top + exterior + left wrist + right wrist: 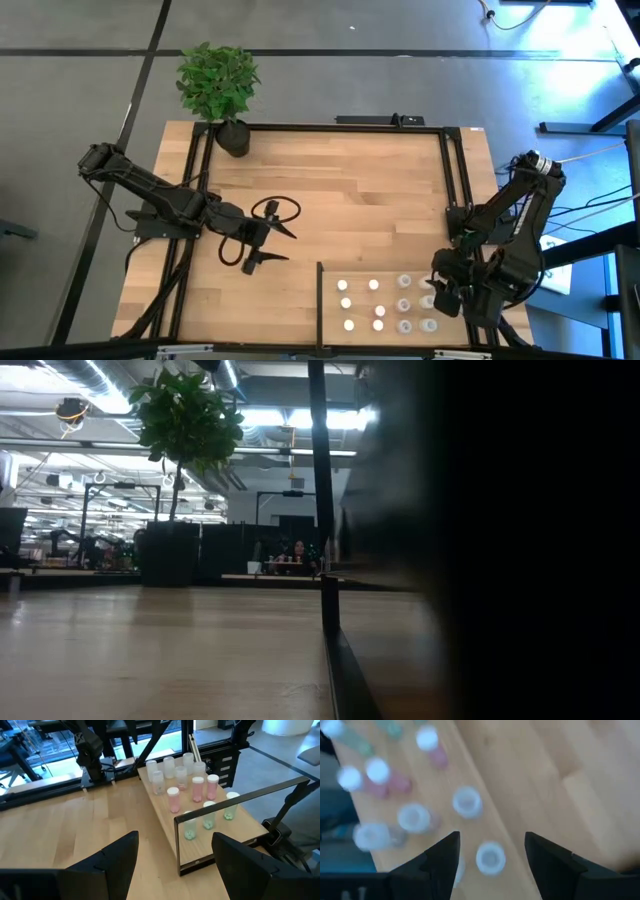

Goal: Pick and place medicine bottles onto shelf by color
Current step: Return to Home Position

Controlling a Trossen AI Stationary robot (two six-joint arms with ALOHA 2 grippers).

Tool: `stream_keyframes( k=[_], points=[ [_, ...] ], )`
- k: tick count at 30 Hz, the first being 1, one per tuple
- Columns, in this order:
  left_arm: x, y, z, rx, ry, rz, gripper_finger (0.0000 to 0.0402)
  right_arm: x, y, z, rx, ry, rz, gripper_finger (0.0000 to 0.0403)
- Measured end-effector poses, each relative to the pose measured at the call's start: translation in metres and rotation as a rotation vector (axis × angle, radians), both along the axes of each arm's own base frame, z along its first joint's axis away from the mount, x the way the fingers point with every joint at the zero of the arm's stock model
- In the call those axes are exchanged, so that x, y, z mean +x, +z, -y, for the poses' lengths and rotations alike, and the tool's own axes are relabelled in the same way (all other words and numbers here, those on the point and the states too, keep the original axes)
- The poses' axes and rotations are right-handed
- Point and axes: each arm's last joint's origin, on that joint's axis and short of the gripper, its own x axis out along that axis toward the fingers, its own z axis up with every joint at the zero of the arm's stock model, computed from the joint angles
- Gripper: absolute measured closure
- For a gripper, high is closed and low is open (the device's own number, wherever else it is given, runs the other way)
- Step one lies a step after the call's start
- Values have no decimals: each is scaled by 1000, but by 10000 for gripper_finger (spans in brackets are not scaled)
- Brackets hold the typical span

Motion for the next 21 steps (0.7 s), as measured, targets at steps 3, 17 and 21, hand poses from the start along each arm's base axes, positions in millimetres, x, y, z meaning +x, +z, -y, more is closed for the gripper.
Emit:
stream_keyframes(
  k=[3,17,21],
  points=[
    [1,2,0,-6,0,26,155,2,14,3,-61,1,91,180],
    [2,8,-4,24,257,101,199,15,49,32,-313,-69,240,339],
    [-7,14,-6,29,286,113,245,16,58,41,-343,-25,268,393]
  ],
)
